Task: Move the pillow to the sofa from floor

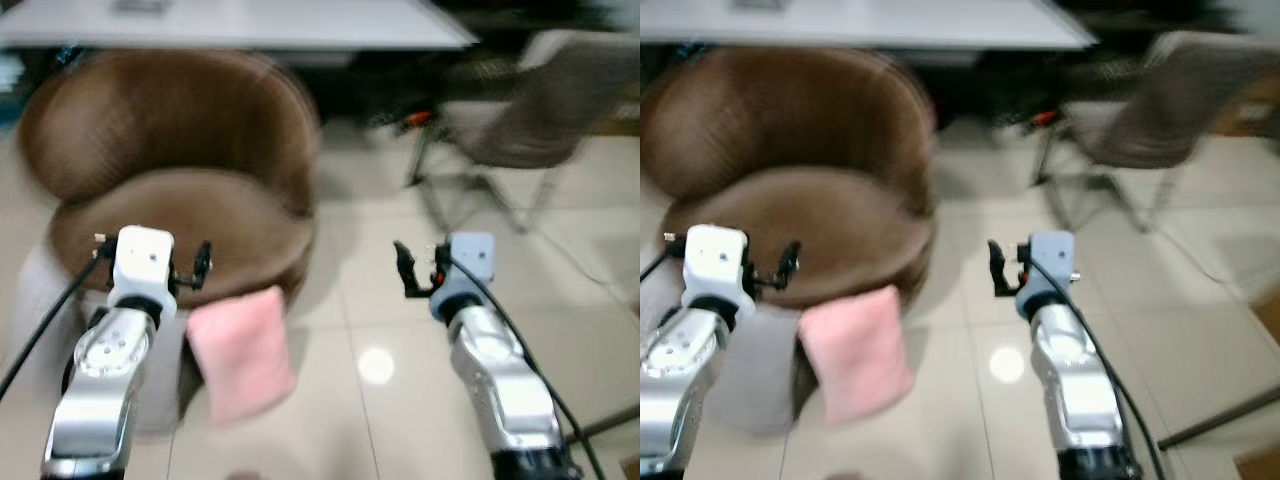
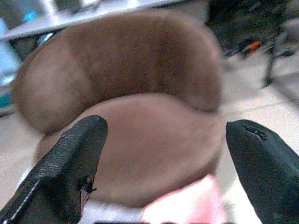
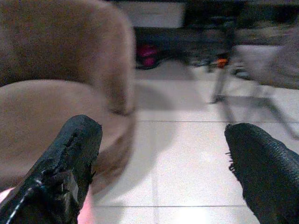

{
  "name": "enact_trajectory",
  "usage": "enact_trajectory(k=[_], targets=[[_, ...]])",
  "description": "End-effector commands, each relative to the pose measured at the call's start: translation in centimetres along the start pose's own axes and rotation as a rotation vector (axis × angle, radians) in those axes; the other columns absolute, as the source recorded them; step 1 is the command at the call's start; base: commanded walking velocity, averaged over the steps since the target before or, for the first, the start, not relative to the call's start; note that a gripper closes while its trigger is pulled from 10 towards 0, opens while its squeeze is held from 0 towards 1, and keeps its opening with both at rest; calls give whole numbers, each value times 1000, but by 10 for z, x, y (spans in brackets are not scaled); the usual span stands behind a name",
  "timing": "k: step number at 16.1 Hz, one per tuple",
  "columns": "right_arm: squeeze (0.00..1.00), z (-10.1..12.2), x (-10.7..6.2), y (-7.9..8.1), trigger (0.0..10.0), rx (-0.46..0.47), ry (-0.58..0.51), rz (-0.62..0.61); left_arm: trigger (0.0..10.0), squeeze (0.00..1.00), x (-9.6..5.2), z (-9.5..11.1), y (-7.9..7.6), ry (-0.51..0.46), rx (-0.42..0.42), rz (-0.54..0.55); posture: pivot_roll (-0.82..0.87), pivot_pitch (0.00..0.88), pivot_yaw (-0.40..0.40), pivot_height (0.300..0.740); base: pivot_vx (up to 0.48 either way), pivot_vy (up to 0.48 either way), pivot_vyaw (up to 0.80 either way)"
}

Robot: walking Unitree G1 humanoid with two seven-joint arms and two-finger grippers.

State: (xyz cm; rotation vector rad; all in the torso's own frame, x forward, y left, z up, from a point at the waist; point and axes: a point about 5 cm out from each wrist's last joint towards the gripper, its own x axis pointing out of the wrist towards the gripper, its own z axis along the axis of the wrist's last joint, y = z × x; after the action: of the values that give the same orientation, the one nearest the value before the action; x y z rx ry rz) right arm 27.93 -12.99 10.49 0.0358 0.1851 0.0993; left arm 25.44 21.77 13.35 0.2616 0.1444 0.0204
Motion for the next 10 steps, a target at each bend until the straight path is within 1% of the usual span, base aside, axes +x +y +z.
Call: enact_trajectory(k=[1,2,4,5,7,10], targets=[[1000,5,0,-2,10000,-10,-22,-4,10000,980,2,7,-1,-30,-6,14,44,0,-22,740,0,0,0],[1000,4,1,-2,10000,-25,-13,-14,10000,988,2,9,1,-51,-8,30,43,0,-22,740,0,0,0],[1000,4,1,-2,10000,-34,-10,-16,10000,992,2,9,1,-56,4,26,42,0,-22,740,0,0,0],[1000,5,0,0,10000,-78,-18,-2,10000,1000,2,9,0,-61,9,14,39,0,-21,740,0,0,0],[1000,7,0,2,10000,-101,-29,12,10000,1000,1,10,-1,-73,6,1,38,0,-20,740,0,0,800],[1000,6,0,2,10000,-97,-28,5,10000,1000,1,11,-2,-82,10,0,41,0,-26,740,281,0,800]])
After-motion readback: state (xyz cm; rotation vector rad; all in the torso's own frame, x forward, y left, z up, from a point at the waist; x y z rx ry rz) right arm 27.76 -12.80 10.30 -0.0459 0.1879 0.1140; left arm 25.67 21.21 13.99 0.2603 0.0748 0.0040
